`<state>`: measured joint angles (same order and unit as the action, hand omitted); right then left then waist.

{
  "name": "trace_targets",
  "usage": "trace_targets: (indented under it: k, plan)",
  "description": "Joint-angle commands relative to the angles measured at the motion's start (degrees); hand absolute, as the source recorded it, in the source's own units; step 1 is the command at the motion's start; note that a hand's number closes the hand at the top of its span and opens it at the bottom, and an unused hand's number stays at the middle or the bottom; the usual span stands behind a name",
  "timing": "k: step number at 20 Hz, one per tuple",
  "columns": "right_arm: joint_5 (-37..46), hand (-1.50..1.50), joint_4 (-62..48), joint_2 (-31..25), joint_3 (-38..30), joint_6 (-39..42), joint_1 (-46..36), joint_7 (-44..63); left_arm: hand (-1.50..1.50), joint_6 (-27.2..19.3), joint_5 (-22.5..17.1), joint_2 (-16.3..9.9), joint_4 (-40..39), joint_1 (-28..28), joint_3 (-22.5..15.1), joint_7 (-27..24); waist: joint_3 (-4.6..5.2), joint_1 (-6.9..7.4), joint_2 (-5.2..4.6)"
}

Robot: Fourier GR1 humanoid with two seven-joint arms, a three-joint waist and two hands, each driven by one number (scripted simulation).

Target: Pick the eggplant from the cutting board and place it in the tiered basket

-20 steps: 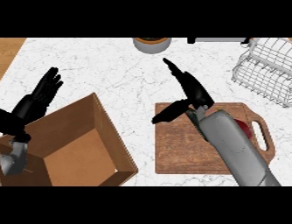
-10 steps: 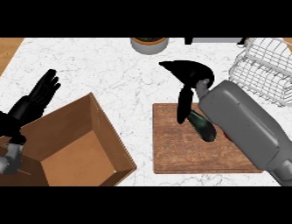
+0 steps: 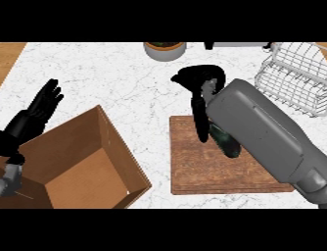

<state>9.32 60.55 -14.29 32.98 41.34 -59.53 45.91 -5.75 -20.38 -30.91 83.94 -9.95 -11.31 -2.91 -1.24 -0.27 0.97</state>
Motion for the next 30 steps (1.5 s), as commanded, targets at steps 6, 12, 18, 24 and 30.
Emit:
trace_targets:
  k: [6, 12, 18, 24, 30]
  plan:
    - [5.3, -1.50, 2.6, 1.1, 3.4, -3.2, 2.2, 6.2, 0.00, -1.4, 2.0, 9.6, -2.3, 3.1, -6.9, -2.8, 1.34, -1.08, -0.88]
    - [6.6, -1.50, -1.0, 0.6, 5.0, -0.8, 3.4, 8.6, 0.00, -0.6, 1.5, 9.2, -2.7, 2.8, -6.0, -2.6, 1.39, -0.88, -1.08]
    - [8.7, -1.50, -1.1, -0.5, 5.4, -5.6, 10.0, 3.2, 0.00, -0.1, 1.7, 9.6, -3.2, 4.2, -5.9, -3.8, 1.33, -0.59, -1.34]
    - [11.3, -1.50, -0.9, -2.3, 5.6, -6.5, 12.7, 3.2, 0.00, -1.1, 2.7, 9.3, -1.9, 1.1, -6.2, -0.2, 1.26, -1.03, -1.20]
    - [12.2, -1.50, -1.9, -2.0, 5.4, -6.3, 14.4, 3.2, 0.00, 0.4, 2.0, 9.8, -2.6, 2.3, -5.3, -2.7, 1.33, -0.78, -1.27]
